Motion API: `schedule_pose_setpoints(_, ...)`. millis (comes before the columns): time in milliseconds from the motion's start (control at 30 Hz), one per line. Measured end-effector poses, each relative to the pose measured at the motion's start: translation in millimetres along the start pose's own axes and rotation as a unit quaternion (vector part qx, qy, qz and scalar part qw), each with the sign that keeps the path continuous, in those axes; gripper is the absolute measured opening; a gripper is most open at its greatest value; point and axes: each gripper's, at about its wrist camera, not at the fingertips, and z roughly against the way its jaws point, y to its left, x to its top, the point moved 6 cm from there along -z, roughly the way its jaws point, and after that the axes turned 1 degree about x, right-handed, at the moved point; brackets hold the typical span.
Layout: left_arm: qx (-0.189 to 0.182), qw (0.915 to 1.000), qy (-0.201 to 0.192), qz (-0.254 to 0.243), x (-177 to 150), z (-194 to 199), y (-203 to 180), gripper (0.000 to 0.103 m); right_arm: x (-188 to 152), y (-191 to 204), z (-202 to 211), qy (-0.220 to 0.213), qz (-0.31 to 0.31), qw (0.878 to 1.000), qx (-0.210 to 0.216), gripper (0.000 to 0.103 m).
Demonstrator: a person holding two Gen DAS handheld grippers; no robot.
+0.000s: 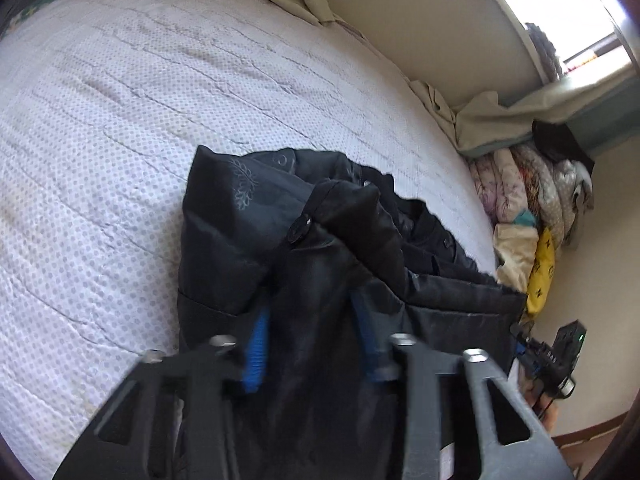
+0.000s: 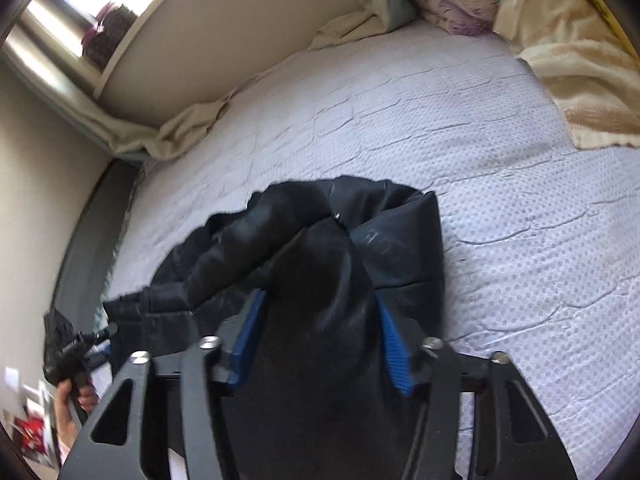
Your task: Fold large clothes
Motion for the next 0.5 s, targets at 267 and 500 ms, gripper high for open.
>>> schedule_pose_setpoints(267,0.048,0.9985,0.005,-0.025,-18.3,15.2,-7.3,0.015,-17.1,-5.6,9.6,0.034,-0.019,0.999,-0.033,0.011)
schedule_pose_setpoints(500,0.043,0.9978,0.048,0.018,-36.8,-6.3,23.9,0.016,-51.6,-35.0,-13.2,0.067,-0.087,0.993,-0.039,0.011)
